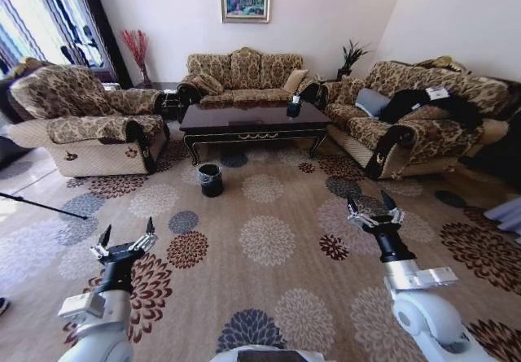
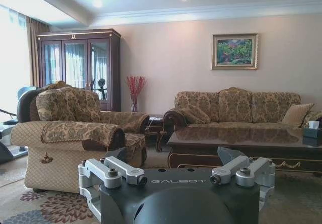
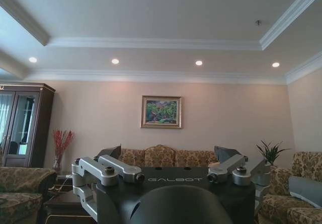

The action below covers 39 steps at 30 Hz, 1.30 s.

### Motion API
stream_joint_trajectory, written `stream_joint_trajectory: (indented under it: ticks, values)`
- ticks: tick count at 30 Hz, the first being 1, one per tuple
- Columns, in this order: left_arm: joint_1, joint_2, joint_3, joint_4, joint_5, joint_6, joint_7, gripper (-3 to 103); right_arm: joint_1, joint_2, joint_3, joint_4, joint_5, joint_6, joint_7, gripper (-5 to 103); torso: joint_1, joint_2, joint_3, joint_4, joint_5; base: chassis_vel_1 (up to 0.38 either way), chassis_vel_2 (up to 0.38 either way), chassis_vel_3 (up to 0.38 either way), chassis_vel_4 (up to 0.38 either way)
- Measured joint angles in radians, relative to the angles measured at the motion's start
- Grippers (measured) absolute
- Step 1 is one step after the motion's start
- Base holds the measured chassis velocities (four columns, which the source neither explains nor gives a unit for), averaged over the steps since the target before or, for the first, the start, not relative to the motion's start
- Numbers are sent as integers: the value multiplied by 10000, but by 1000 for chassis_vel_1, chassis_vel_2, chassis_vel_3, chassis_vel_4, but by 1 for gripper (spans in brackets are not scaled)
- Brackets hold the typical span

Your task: Move to the front of the table and pick up the trash from the floor, then place it into the trash bin.

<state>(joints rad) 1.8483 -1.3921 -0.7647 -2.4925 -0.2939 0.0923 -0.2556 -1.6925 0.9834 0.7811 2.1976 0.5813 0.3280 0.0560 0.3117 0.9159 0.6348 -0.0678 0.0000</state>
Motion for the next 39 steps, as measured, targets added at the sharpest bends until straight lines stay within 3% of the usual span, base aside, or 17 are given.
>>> stream_joint_trajectory:
  ticks: [39]
  values:
    - [0,0,0,-1,0,0,-1,100,0,0,0,0,0,0,0,100,827,1870,1045,0,0,0,0,0,0]
